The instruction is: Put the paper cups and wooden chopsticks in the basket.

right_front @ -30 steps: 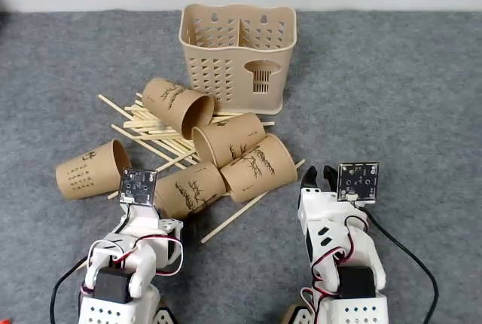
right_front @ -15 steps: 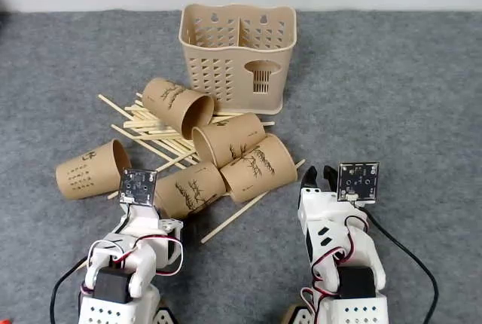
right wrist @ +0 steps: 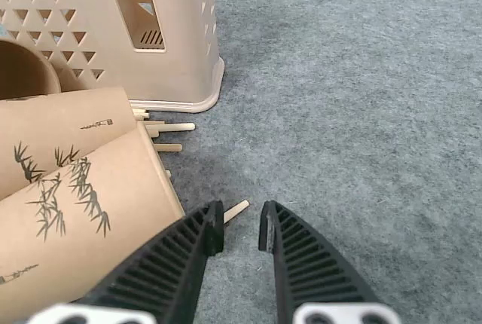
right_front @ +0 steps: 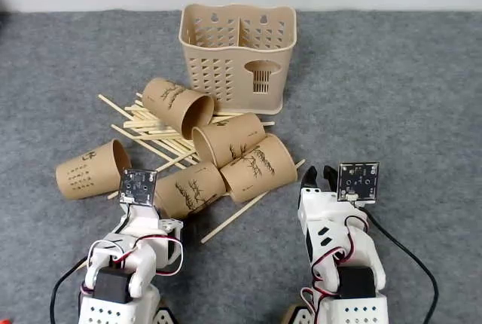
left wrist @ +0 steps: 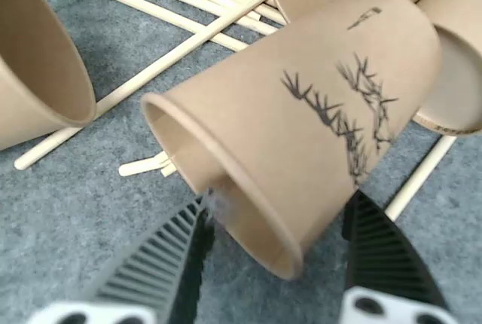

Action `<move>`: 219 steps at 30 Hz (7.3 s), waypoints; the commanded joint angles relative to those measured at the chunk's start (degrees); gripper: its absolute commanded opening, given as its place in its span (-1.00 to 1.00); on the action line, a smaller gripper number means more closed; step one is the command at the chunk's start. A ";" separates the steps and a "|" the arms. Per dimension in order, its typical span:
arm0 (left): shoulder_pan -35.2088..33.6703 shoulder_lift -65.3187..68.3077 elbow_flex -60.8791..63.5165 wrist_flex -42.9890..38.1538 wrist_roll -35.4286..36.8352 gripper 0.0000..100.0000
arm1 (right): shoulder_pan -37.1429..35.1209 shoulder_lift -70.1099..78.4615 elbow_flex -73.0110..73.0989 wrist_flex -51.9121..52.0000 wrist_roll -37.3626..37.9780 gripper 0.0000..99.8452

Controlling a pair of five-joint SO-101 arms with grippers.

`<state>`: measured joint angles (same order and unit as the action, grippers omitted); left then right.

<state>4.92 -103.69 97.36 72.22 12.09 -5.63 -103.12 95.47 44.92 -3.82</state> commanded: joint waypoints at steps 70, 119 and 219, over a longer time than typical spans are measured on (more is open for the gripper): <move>0.26 -0.70 -0.92 -0.35 0.53 -0.46 | 0.13 -0.66 0.97 0.04 0.18 -0.80; 0.18 -0.70 -4.26 -55.91 -7.21 -0.45 | 4.18 -0.75 0.97 -14.20 0.26 -0.79; -18.90 -0.70 -35.30 25.32 -114.02 -0.28 | 4.18 -0.75 0.97 -2.33 0.00 -0.79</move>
<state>-13.63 -103.78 65.71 95.08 -101.41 -1.58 -103.12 95.47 42.29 -3.82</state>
